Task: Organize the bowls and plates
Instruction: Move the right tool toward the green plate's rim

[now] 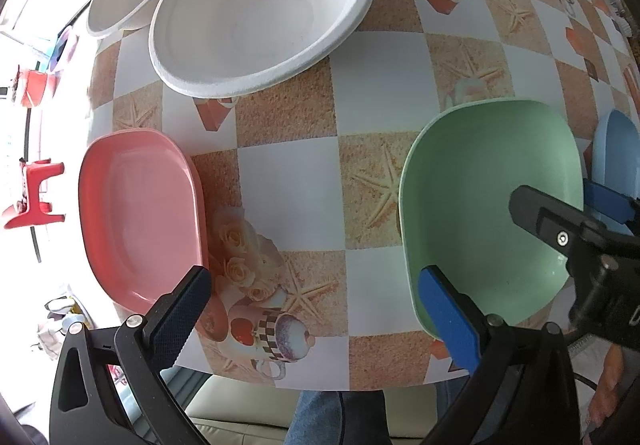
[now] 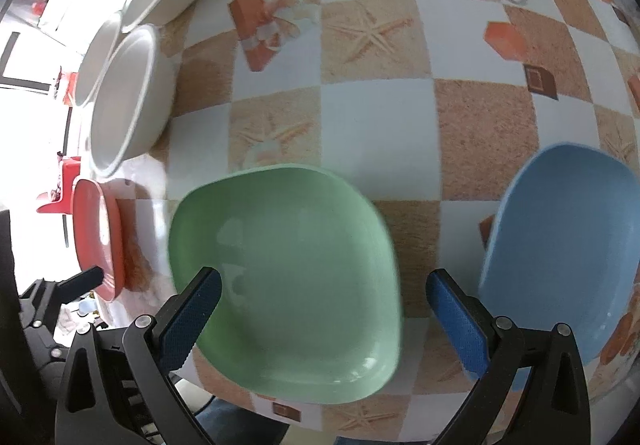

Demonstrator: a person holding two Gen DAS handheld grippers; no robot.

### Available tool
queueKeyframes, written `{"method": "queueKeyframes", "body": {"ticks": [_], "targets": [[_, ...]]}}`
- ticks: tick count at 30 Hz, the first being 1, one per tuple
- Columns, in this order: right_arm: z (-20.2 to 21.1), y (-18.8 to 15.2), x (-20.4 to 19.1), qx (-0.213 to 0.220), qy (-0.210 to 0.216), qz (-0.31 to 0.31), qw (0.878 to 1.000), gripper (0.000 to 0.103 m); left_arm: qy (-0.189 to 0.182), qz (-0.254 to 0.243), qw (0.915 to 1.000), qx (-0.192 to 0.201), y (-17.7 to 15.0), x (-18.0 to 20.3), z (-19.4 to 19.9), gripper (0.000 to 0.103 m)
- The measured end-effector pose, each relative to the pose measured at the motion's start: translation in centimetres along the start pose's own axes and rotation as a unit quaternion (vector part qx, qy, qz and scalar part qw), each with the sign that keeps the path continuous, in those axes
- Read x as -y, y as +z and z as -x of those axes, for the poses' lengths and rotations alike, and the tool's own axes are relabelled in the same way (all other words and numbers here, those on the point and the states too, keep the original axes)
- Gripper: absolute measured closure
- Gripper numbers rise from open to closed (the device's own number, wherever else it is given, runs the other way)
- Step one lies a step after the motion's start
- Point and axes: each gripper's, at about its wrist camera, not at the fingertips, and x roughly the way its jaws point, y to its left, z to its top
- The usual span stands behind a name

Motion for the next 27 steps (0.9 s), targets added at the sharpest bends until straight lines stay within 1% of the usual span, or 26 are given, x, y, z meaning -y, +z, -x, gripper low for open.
{"method": "queueKeyframes", "body": {"ticks": [2, 4, 6, 7, 8, 12, 14, 15, 17, 18, 21, 25, 27], "targets": [[-0.2, -0.5, 0.3, 0.004, -0.01, -0.003, 1.0, 0.0, 0.012, -0.006, 0.9999, -0.008, 0.3, 0.4, 0.4, 0.0], [-0.8, -0.9, 1.2, 0.022, -0.032, 0.001, 0.999, 0.0, 0.019, -0.006, 0.9998, -0.008, 0.1, 0.4, 0.3, 0.0], [-0.9, -1.1, 1.8, 0.023, -0.039, -0.004, 0.999, 0.0, 0.022, -0.007, 0.9997, -0.008, -0.1, 0.5, 0.3, 0.0], [-1.0, -1.1, 2.3, 0.028, -0.043, -0.003, 0.999, 0.0, 0.039, -0.01, 0.9992, -0.006, -0.3, 0.9, 0.5, 0.0], [-1.0, -1.3, 2.4, 0.025, -0.047, -0.007, 0.999, 0.0, 0.042, -0.011, 0.999, -0.007, -0.5, 1.0, 0.6, 0.0], [-1.2, -1.5, 5.0, 0.042, -0.07, -0.007, 0.997, 0.0, 0.031, -0.012, 0.9994, -0.011, -1.1, 1.1, 0.7, 0.0], [-1.2, -1.7, 6.0, 0.045, -0.084, -0.007, 0.995, 0.0, 0.011, -0.015, 0.9996, -0.023, -1.4, 1.3, 0.4, 0.0], [-1.2, -1.8, 6.4, 0.045, -0.089, -0.007, 0.995, 0.0, 0.011, -0.015, 0.9996, -0.023, -1.6, 1.3, 0.4, 0.0], [-1.0, -1.9, 7.3, 0.044, -0.092, -0.001, 0.995, 0.0, 0.022, -0.014, 0.9995, -0.016, -1.5, 1.7, 0.7, 0.0], [-0.9, -2.0, 8.1, 0.045, -0.09, 0.004, 0.995, 0.0, 0.02, -0.012, 0.9996, -0.016, -1.6, 1.7, 0.7, 0.0], [-1.2, -2.2, 7.7, 0.044, -0.087, 0.011, 0.995, 0.0, 0.01, -0.001, 0.9998, -0.015, -1.9, 1.5, 1.0, 0.0], [-2.1, -2.3, 4.8, 0.041, -0.094, 0.016, 0.995, 0.0, 0.011, 0.001, 0.9998, -0.014, -1.2, 1.8, 0.9, 0.0], [-2.6, -2.4, 4.2, 0.037, -0.097, 0.019, 0.994, 0.0, 0.009, 0.004, 0.9998, -0.015, -1.6, 1.7, 0.8, 0.0]]}}
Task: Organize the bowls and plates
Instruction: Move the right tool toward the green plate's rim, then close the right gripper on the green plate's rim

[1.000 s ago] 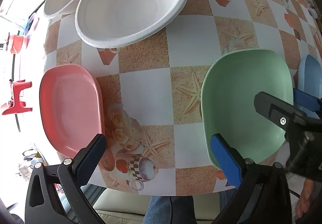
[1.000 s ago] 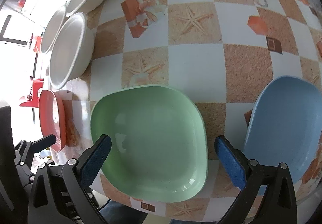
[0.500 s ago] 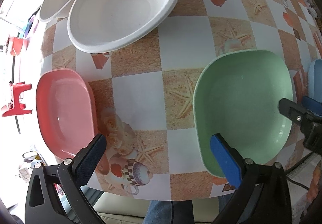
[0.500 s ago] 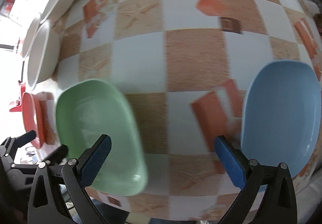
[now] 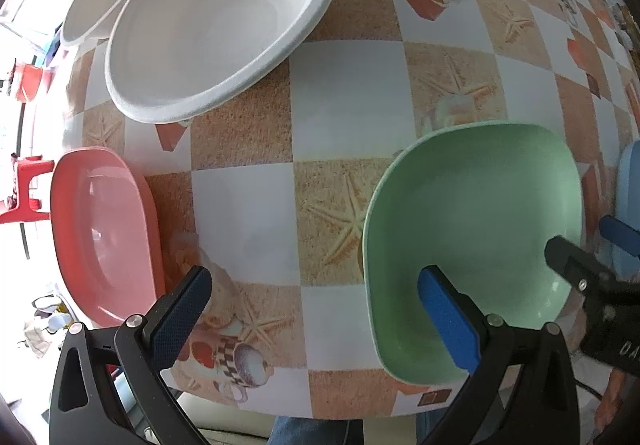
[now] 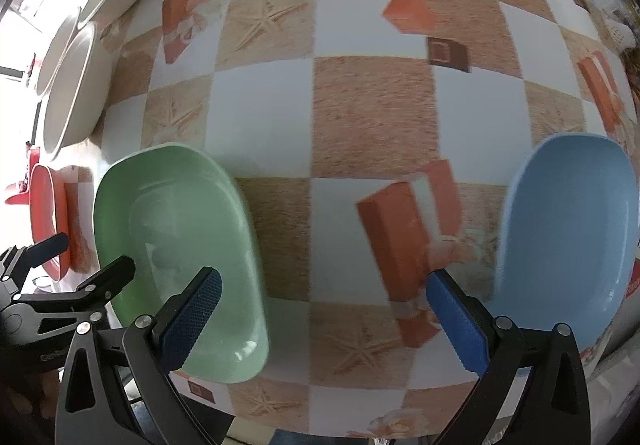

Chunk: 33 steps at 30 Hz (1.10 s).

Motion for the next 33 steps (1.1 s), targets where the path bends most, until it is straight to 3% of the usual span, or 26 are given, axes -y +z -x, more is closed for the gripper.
{"method": "queueKeyframes", "body": {"ticks": [4, 11, 13, 17, 22, 25, 28, 30, 32, 33], "targets": [[-0.9, 0.1, -1.6, -0.01, -0.032, 0.015, 0.999, 0.0, -0.025, 0.007, 0.9995, -0.018, 0.9, -0.5, -1.5, 0.0], [-1.4, 1.0, -3.7, -0.009, -0.059, 0.036, 0.998, 0.0, -0.061, 0.014, 0.9981, 0.004, 0.2, -2.2, -0.7, 0.0], [-1.0, 0.9, -4.0, -0.002, -0.06, 0.035, 0.998, 0.0, -0.079, 0.024, 0.9966, -0.006, 1.9, -2.3, -0.8, 0.0], [-0.5, -0.6, -4.3, 0.008, -0.056, 0.033, 0.998, 0.0, -0.085, 0.024, 0.9961, -0.005, 2.7, -2.7, -1.1, 0.0], [0.1, -1.2, -2.5, -0.027, -0.051, 0.029, 0.998, 0.0, -0.078, 0.02, 0.9964, -0.024, 2.8, -2.4, -1.6, 0.0], [0.9, -1.0, -2.5, -0.026, -0.05, 0.022, 0.998, 0.003, -0.071, 0.006, 0.9966, -0.042, 2.9, -1.0, -1.7, 0.004], [2.4, -1.1, -2.8, -0.019, -0.042, 0.032, 0.998, 0.023, -0.077, -0.014, 0.9957, -0.049, 2.8, 0.4, -0.7, 0.016], [3.5, -1.3, -3.6, -0.014, -0.026, 0.049, 0.998, 0.049, -0.076, -0.028, 0.9954, -0.051, 2.7, 1.3, 0.0, 0.024], [4.2, -1.5, -4.5, -0.016, -0.008, 0.06, 0.998, 0.069, -0.077, -0.039, 0.9949, -0.053, 2.7, 2.0, 0.6, 0.034], [4.4, -1.6, -5.0, -0.017, -0.006, 0.063, 0.998, 0.077, -0.079, -0.047, 0.9944, -0.053, 2.8, 2.3, 1.0, 0.045]]}}
